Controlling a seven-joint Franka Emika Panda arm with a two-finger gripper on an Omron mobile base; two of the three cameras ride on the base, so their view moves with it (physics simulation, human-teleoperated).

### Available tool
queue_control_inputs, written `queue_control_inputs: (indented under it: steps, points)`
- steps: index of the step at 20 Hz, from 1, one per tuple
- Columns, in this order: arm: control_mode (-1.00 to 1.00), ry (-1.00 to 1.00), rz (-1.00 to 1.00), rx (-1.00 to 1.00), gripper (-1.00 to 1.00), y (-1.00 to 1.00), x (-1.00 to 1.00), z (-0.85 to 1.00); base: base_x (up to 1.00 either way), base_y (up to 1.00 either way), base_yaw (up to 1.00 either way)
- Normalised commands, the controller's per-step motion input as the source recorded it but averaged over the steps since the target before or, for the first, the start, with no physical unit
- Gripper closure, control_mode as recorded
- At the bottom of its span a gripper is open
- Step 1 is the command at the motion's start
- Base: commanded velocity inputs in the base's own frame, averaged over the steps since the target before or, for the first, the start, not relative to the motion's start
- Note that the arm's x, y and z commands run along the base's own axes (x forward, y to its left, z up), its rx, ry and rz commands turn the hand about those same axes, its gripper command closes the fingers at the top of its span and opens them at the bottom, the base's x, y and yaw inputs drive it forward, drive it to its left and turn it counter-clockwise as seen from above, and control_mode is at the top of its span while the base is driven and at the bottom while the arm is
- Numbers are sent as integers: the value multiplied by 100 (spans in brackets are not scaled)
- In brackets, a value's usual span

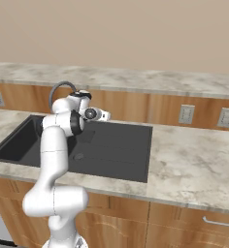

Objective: Soak the sponge with water for a few seconds and then drop it inside the sink.

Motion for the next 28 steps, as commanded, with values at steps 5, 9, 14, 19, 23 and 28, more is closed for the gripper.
queue_control_inputs:
  steps: [5,9,14,19,23,28]
  points:
    - [-100,2,-2,1,-100,-54,0,-3,0,0,0]
    - [-100,0,0,4,-100,-16,0,25,0,0,0]
    - [-100,0,0,5,-100,-26,-4,33,0,0,0]
    - [-100,1,0,3,-100,-23,-1,51,0,0,0]
    - [-100,15,0,0,-100,-10,0,53,0,0,0]
    - [-100,38,0,0,-100,-9,0,61,0,0,0]
